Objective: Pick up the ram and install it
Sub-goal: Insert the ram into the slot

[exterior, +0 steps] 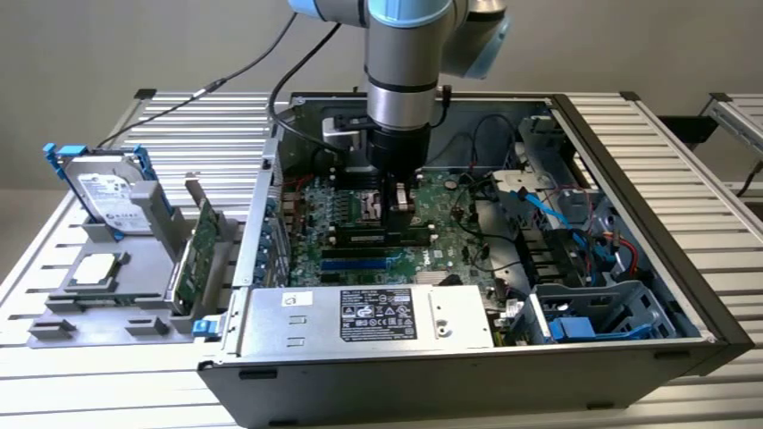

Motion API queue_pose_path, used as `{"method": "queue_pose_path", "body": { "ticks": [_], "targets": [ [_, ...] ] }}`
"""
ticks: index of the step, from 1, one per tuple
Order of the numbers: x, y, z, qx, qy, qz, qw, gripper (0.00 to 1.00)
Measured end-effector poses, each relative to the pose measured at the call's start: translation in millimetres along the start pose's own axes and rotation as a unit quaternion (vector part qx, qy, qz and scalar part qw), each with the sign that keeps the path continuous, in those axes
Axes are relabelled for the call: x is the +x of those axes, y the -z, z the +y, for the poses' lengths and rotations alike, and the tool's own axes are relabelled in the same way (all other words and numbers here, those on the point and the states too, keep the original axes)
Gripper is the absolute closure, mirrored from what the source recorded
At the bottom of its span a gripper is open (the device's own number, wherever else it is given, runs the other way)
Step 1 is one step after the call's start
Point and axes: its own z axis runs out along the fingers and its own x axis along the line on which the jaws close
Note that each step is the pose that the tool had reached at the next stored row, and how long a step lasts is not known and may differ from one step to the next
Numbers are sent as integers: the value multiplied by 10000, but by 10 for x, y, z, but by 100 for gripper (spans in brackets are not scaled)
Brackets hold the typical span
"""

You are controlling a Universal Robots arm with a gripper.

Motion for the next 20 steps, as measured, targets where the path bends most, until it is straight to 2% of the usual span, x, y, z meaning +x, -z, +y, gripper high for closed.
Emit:
{"method": "queue_pose_path", "body": {
  "ticks": [6, 12, 14, 16, 17, 19, 20],
  "targets": [
    [11, 91, 3, -58, 7, 3, 10000, 55],
    [29, 229, 6, -99, 12, 2, 9999, 55],
    [30, 241, 7, -102, 13, 1, 9999, 55],
    [30, 241, 7, -102, 13, 1, 9999, 63],
    [30, 241, 7, -102, 13, 1, 9999, 63],
    [30, 241, 7, -103, 13, 1, 9999, 75],
    [30, 241, 7, -103, 13, 1, 9999, 75]
  ]
}}
